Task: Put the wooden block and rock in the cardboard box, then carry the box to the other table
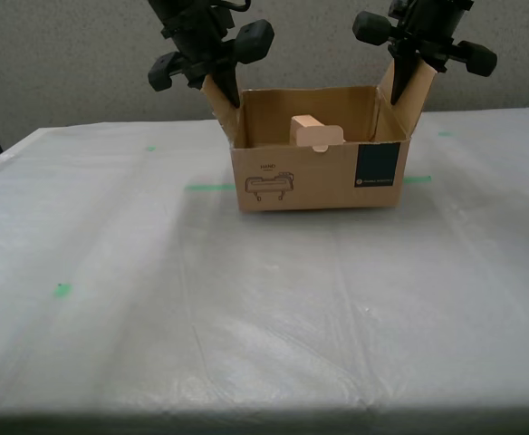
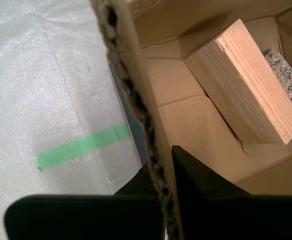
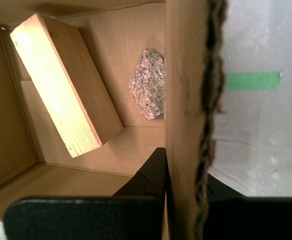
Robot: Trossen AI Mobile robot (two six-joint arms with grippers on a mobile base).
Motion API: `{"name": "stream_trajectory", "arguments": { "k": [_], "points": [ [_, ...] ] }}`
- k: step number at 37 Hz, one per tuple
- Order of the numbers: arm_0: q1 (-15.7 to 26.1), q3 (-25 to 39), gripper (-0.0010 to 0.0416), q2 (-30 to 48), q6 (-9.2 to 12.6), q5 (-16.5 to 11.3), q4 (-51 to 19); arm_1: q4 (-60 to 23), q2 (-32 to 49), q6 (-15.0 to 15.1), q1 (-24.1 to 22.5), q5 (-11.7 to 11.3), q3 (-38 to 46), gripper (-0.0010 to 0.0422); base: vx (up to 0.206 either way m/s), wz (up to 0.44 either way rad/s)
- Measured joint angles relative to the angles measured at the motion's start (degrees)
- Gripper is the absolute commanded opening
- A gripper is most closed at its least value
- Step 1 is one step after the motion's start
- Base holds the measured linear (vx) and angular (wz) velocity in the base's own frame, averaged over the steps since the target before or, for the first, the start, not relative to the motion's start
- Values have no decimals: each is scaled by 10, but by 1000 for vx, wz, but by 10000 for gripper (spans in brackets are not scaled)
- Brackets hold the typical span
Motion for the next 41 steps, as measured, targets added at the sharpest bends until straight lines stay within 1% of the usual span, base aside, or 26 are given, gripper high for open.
{"name": "stream_trajectory", "arguments": {
  "k": [10, 15, 25, 29, 41],
  "points": [
    [0, 0, 0, 0, -1, 0, 1, -2, 0, 0, 0, 0, 0, 0, 0, 0],
    [0, 0, 0, 0, -16, 0, -2, -3, 0, 0, 0, 0, 0, 0, 0, 0],
    [0, 0, 2, 0, -17, 0, -7, -5, 0, 0, 0, -9, -1, 2, 0, 0],
    [0, 0, 2, 0, -17, 0, -7, -5, 0, 0, 0, -9, -1, 24, 0, 0],
    [0, 0, 2, 0, -17, 2, -8, -5, 0, -1, 0, -13, -1, 126, 0, 0]
  ]
}}
